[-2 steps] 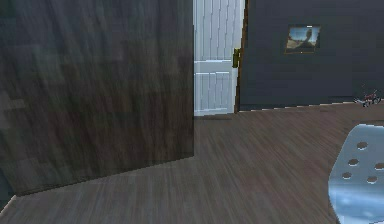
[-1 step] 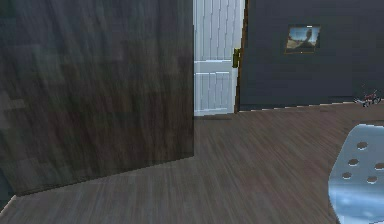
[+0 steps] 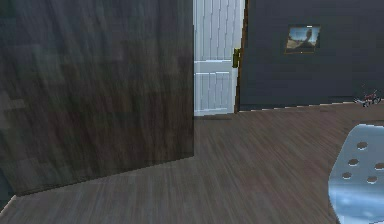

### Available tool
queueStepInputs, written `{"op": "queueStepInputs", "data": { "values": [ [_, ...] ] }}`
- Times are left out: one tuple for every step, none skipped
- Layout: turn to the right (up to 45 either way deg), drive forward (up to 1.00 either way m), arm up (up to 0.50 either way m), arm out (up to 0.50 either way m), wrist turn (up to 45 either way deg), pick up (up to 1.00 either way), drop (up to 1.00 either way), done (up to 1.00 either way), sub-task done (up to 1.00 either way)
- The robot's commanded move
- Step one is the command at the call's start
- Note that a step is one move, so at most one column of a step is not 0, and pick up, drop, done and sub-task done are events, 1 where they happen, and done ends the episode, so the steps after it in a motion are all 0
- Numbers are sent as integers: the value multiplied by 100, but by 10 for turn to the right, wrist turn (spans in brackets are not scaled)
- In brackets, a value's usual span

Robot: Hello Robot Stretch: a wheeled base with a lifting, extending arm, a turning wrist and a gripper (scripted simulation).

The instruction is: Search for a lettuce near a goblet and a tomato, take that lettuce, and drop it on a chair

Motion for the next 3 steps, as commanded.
{"op": "queueStepInputs", "data": {
  "values": [
    [0,0,0,0,450,0,0,0,0],
    [0,0,0,0,450,0,0,0,0],
    [0,0,0,0,210,0,0,0,0]
  ]
}}
